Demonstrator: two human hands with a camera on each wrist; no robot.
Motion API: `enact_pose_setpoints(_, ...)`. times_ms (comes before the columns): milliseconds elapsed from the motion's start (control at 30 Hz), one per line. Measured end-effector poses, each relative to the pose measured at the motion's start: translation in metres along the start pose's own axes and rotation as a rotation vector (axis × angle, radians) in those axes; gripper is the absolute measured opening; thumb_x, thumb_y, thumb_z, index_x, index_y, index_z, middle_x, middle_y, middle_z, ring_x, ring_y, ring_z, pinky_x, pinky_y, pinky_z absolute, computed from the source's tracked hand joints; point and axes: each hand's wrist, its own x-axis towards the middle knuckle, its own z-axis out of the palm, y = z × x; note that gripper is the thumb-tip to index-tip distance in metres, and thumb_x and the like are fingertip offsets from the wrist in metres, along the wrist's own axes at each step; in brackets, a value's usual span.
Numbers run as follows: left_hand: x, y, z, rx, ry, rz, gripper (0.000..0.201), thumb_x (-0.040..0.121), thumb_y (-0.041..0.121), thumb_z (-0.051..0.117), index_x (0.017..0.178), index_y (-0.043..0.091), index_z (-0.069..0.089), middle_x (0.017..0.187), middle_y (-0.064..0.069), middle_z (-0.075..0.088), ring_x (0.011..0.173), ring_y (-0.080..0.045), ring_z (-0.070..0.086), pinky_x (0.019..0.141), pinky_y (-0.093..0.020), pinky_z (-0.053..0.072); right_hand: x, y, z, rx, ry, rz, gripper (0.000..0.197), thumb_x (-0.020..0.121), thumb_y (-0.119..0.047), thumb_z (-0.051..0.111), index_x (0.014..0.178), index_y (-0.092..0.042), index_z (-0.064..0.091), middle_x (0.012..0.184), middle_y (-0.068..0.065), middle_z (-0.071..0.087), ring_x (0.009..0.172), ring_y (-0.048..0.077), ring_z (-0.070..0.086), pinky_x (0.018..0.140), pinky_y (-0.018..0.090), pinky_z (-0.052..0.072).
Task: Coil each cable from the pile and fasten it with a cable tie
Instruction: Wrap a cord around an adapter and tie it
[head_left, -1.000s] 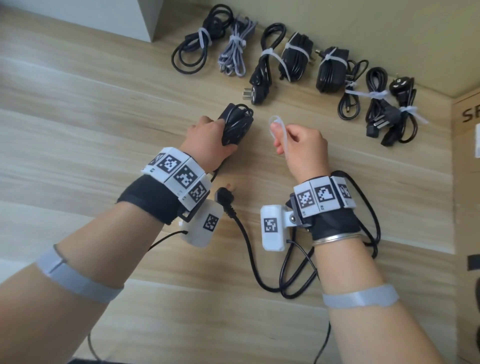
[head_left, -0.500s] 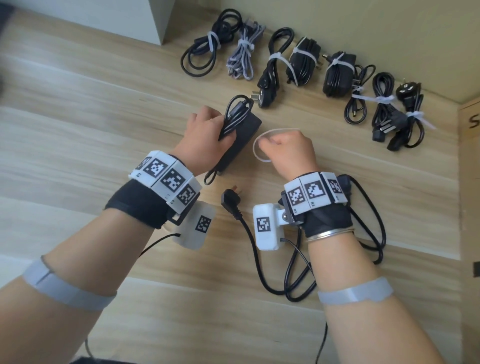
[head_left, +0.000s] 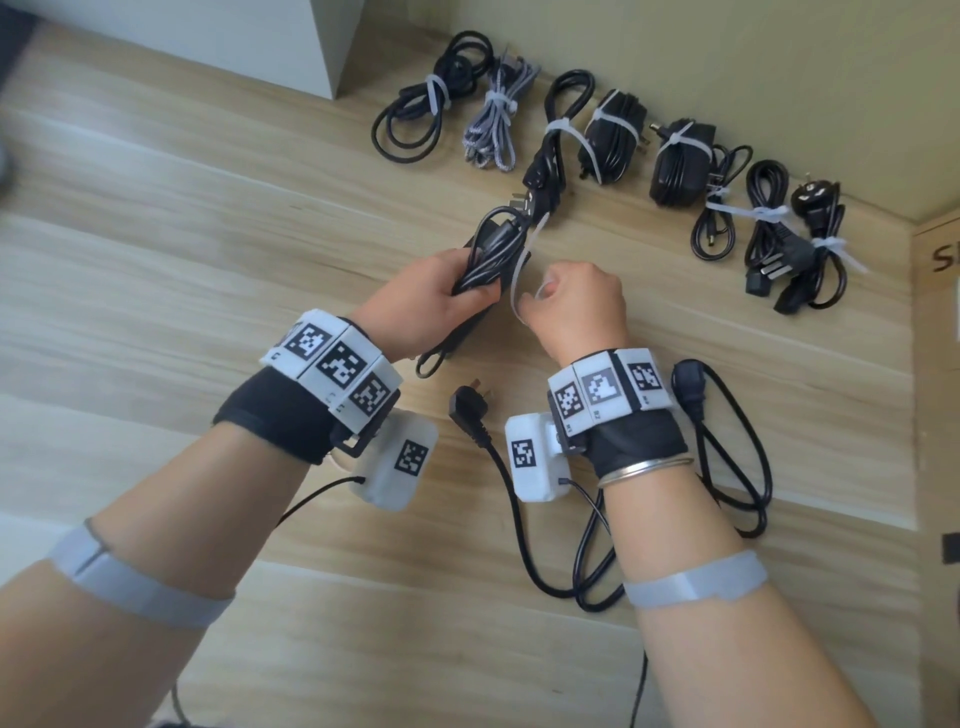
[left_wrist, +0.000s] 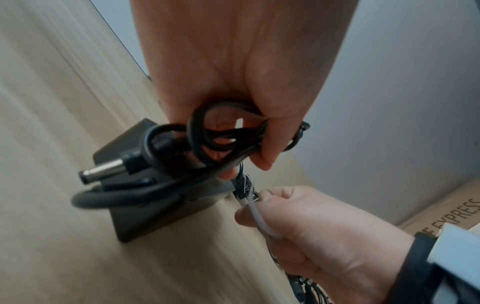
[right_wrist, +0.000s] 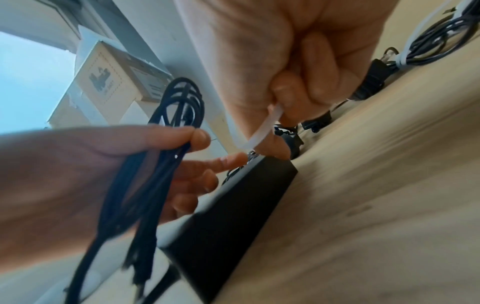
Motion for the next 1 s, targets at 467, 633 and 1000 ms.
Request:
enact_pose_setpoints(467, 0.010, -0.002, -0.004, -0.024, -0.038, -0.051, 0.005, 0.092, 0.022, 0.053, 0.088, 0.019, 0.055, 0.087, 0.001, 0.043, 0.076, -0.011, 0.046, 0.068, -0.012, 0.038, 0.002, -0.004, 0.010, -0.034, 0.008, -0.117, 0.033, 0.086, -0.023, 0.058, 0.060, -0.016, 0.039, 0.065, 0.001, 0.052, 0.067, 0.025, 0.048, 0.058, 0.025, 0.032)
enact_pose_setpoints(633, 0.022, -0.009, 0.002, 0.364, 0.084, -0.079, 0.021, 0.093, 0.027, 0.045, 0.107, 0.013, 0.054, 0.099, -0.012, 0.042, 0.104, -0.031, 0.040, 0.095, -0.039, 0.032, -0.003, -0.001, 0.006, 0.246, 0.006, -0.130, 0.046, 0.086, -0.036, 0.061, 0.056, -0.015, 0.033, 0.056, 0.005, 0.043, 0.061, 0.028, 0.048, 0.057, 0.029, 0.038)
enact_pose_setpoints(1000, 0.023, -0.011, 0.009, 0.329, 0.161, -0.082, 0.057, 0.086, 0.009, 0.056, 0.137, 0.008, 0.030, 0.128, -0.021, 0.033, 0.121, -0.036, 0.033, 0.105, -0.039, 0.025, -0.010, -0.017, -0.010, 0.533, -0.057, -0.316, 0.022, 0.093, -0.024, 0.053, 0.072, -0.020, 0.058, 0.062, -0.011, 0.051, 0.054, 0.008, 0.047, 0.061, 0.026, 0.044)
